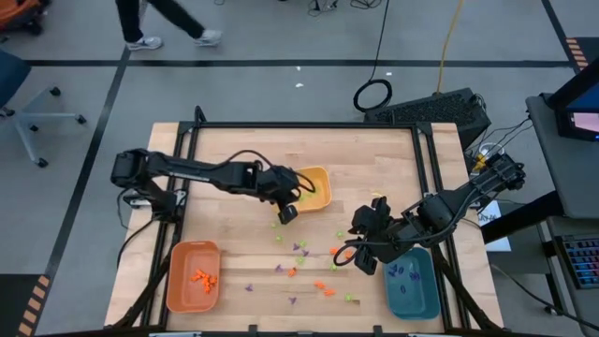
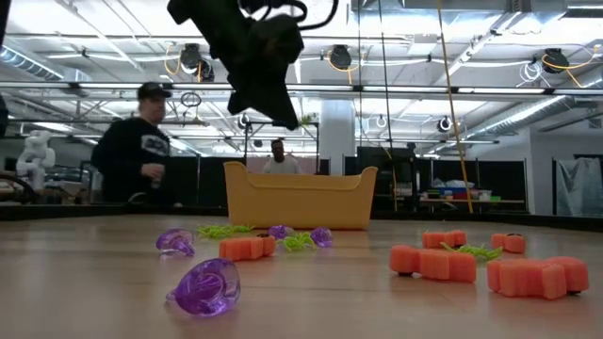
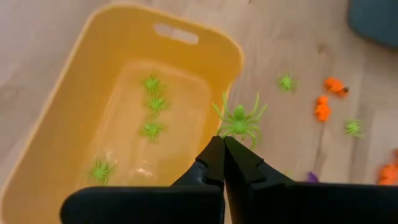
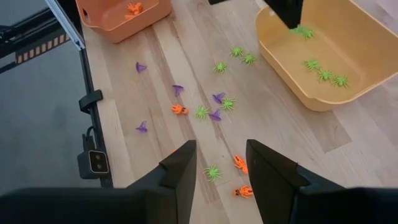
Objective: Sort Halloween decoration
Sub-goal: Put the green spider toy into the yellow bin
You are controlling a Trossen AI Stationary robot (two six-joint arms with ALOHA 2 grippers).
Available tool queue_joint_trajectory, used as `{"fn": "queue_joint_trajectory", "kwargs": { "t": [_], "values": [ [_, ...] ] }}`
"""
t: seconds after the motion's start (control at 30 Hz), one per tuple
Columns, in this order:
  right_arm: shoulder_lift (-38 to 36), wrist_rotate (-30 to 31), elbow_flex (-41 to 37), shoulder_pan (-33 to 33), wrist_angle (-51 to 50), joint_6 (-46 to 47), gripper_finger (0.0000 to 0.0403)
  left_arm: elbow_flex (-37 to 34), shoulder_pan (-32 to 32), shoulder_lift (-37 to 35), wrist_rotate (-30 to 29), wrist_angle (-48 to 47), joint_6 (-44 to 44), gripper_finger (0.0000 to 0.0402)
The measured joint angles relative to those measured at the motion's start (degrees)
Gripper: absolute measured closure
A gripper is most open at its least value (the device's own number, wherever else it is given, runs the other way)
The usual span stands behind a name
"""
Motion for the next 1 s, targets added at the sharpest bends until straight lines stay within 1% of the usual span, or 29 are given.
{"fn": "queue_joint_trajectory", "kwargs": {
  "t": [0.23, 0.33, 0.47, 0.63, 0.7, 0.83, 0.87, 0.93, 1.0],
  "values": [
    [0.0, -0.03, 0.0, 0.0, -1.64, -0.02, 0.0277, 0.0, 0.15, 1.6, -0.54, 0.19, -1.42, 0.04],
    [0.0, -0.03, 0.0, 0.0, -1.87, -0.1, 0.0277, 0.02, 0.54, 1.6, -2.02, 0.06, -1.44, 0.0384],
    [0.0, -0.03, 0.0, 0.0, -2.36, -0.22, 0.0277, 0.02, 0.89, 1.58, -3.42, -0.44, -1.46, 0.0333],
    [0.0, -0.02, 0.0, 0.0, -2.63, -0.28, 0.0277, 0.02, 1.09, 1.58, -3.9, -1.47, -1.46, 0.024],
    [0.0, 1.58, -0.05, 0.0, -2.51, -0.97, 0.0277, 0.02, 1.09, 1.47, -4.45, -1.49, -1.5, 0.0202],
    [-0.13, 9.98, -3.27, -0.39, 2.19, -5.22, 0.0277, 0.02, 1.11, 1.29, -5.39, -1.4, -1.96, 0.0143],
    [-0.11, 10.93, -4.51, -1.03, 3.95, -6.57, 0.0277, 0.02, 1.15, 1.29, -5.96, -1.42, -2.82, 0.0133],
    [-0.11, 10.91, -7.47, -3.01, 8.74, -9.37, 0.0277, 0.02, 1.44, 1.29, -6.7, -1.42, -4.69, 0.0117],
    [-0.09, 7.7, -11.22, -5.92, 15.94, -12.57, 0.0277, 0.02, 1.92, 1.29, -7.16, -1.46, -6.34, 0.0111]
  ]
}}
